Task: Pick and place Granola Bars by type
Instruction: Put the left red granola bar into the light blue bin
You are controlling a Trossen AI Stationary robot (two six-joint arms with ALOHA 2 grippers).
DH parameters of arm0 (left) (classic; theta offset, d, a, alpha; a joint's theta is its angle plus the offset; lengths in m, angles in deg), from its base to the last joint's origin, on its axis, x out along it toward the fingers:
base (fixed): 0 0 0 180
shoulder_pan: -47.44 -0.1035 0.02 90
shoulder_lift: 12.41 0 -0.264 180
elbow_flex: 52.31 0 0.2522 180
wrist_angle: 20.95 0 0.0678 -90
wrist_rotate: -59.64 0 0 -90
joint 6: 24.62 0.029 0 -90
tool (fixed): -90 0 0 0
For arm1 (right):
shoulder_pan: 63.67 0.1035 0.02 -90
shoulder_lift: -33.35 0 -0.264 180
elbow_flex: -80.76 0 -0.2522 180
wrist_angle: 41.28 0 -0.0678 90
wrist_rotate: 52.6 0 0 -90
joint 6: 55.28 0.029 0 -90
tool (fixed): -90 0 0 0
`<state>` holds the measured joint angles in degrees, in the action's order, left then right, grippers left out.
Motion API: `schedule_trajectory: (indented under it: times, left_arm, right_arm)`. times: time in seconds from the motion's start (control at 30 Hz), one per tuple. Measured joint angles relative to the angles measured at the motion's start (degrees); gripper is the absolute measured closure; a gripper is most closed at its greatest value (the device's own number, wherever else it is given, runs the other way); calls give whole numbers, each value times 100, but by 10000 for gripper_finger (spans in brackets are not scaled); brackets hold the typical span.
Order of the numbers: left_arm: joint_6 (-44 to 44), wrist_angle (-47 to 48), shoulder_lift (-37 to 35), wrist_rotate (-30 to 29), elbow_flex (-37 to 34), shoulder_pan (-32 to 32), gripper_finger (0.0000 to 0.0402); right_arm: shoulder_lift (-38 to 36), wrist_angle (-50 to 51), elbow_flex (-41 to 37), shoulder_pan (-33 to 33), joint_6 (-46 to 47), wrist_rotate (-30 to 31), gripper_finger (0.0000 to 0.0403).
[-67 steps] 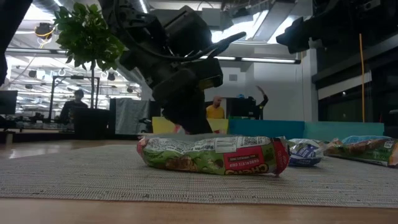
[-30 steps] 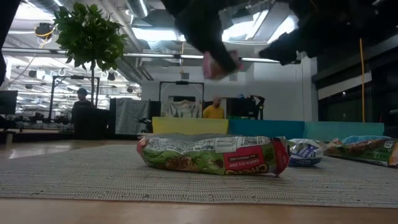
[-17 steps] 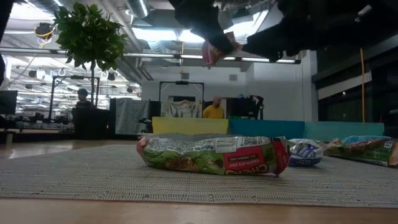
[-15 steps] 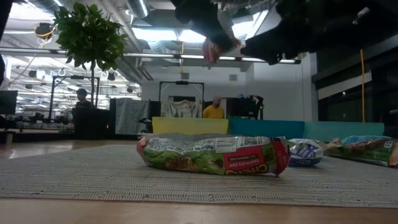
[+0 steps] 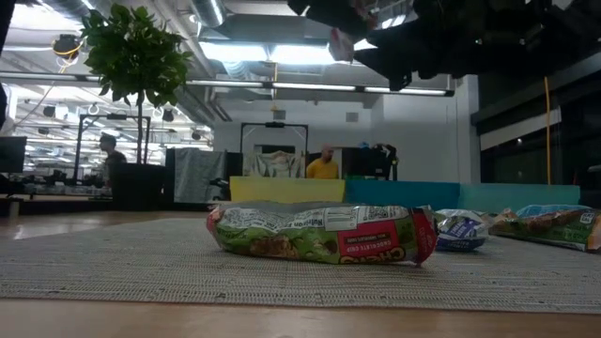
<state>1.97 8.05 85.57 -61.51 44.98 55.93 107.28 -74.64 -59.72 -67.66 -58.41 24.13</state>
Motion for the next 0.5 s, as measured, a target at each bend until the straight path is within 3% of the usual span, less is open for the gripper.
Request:
schedule_trajectory:
  times: [0.2,0.5]
  left_arm:
    - [338,-544,0,33,0,-4,388]
    - [420,-856,27,633,0,-196,389]
  right_arm:
    - [-2,-203,0,-195,214,-438,185]
    - [0,-452,0,-297,452,-1112,185]
